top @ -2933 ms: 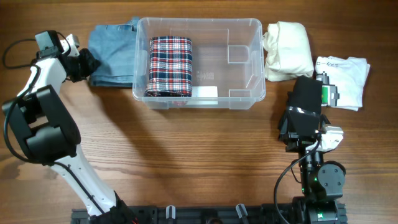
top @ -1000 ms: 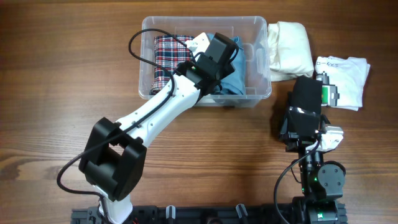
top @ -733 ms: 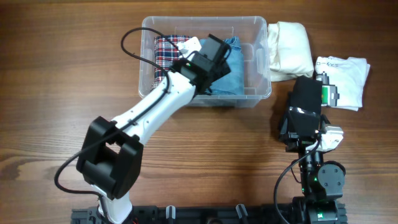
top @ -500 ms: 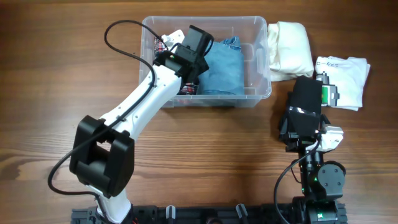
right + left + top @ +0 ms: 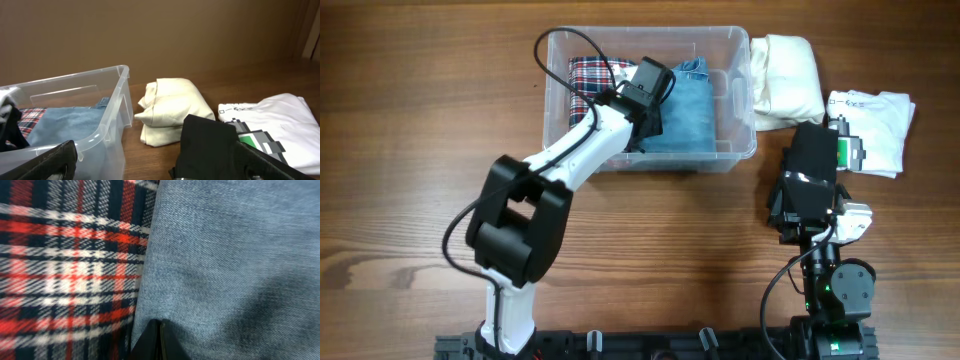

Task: Pack container
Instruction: 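Release the denim beside the plaid shirt and retract the left arm, then reach the right gripper to the cream folded garment and grasp it, then carry the cream garment with the right gripper into the bin's left side, then release the cream garment and move the right gripper to the black garment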

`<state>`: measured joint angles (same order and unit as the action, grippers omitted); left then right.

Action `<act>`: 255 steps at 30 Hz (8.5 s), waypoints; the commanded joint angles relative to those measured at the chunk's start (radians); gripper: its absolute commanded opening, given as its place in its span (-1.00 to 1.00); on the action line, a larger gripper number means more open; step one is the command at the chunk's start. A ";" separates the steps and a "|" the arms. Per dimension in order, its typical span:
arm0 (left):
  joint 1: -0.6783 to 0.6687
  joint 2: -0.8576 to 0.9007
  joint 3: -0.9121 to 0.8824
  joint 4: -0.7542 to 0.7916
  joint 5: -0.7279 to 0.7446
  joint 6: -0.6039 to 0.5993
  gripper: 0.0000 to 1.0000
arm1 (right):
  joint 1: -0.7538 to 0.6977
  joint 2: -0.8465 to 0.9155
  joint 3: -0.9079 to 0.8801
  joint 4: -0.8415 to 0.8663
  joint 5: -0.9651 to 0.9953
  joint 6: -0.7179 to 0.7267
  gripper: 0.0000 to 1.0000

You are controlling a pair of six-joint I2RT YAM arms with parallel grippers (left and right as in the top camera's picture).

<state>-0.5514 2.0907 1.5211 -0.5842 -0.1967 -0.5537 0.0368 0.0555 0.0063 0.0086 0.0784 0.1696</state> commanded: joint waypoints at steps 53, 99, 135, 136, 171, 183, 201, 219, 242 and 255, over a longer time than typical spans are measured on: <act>0.748 -0.487 0.005 -0.565 0.016 0.102 0.99 | 0.005 0.450 0.656 -0.462 -0.461 0.080 1.00; 0.748 -0.487 0.005 -0.565 0.016 0.102 0.99 | -0.387 2.010 1.603 -0.587 -0.760 -0.014 1.00; 0.748 -0.487 0.005 -0.565 0.016 0.102 0.99 | -0.263 2.171 1.534 -0.546 -0.463 -0.112 -0.91; 0.748 -0.487 0.005 -0.565 0.016 0.102 0.99 | -0.269 2.156 1.546 -0.568 -0.484 -0.101 -0.91; 0.748 -0.487 0.005 -0.565 0.016 0.102 1.00 | 0.476 1.976 1.602 -0.316 -0.629 0.948 -0.91; 0.748 -0.487 0.005 -0.565 0.016 0.102 1.00 | 0.487 2.033 1.602 -0.371 -0.450 0.820 -0.91; 0.748 -0.487 0.005 -0.565 0.016 0.102 1.00 | 0.480 2.021 1.602 -0.351 -0.431 0.735 -0.61; 0.748 -0.487 0.005 -0.565 0.016 0.102 0.99 | 0.484 1.724 1.613 -0.419 -0.393 0.328 -0.47; 0.748 -0.487 0.005 -0.565 0.016 0.102 0.99 | 0.523 1.725 1.653 -0.476 -0.369 0.279 0.01; 0.748 -0.487 0.005 -0.565 0.016 0.102 1.00 | -0.239 1.533 1.600 -0.938 -0.296 0.221 0.87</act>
<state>0.1921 1.6161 1.5288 -1.1511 -0.1745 -0.4538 -0.0513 1.5307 1.6627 -0.8803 -0.2382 0.4374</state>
